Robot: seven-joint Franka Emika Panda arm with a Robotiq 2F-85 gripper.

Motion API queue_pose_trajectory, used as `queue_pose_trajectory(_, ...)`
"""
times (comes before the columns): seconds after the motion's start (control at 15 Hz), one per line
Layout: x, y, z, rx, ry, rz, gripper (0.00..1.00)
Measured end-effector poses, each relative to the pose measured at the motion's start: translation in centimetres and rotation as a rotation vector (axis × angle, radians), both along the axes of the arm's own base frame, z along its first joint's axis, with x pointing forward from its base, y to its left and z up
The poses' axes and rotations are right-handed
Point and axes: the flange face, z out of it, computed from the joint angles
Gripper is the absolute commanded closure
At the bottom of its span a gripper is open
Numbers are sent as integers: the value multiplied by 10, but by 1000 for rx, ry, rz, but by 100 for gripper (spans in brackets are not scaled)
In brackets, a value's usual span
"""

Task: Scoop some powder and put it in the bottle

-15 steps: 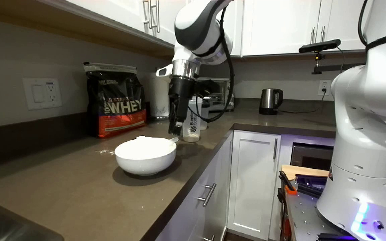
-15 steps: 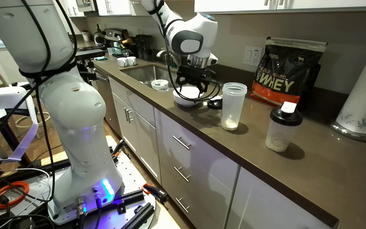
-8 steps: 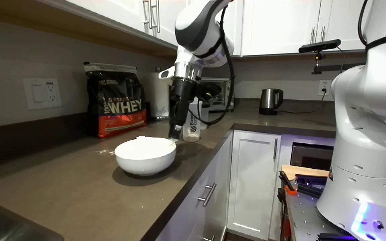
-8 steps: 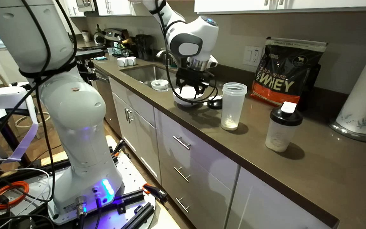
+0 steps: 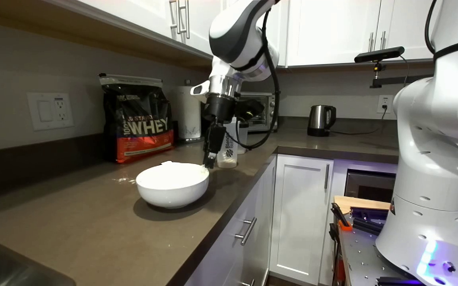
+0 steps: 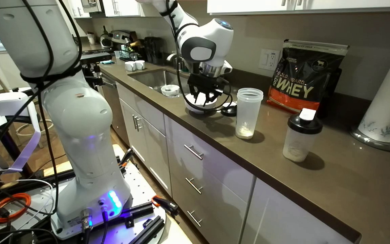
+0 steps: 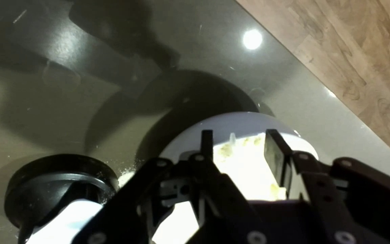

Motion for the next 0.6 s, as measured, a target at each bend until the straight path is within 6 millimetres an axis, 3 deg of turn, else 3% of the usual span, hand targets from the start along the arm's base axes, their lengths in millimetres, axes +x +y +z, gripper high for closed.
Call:
queue_pose_trajectory(0.07, 0, -1, 0, 0, -1, -1, 93)
queue_pose_trajectory(0.27, 0, -2, 0, 0, -2, 0, 99)
queue_pose_trajectory(0.6, 0, -2, 0, 0, -3, 4, 97)
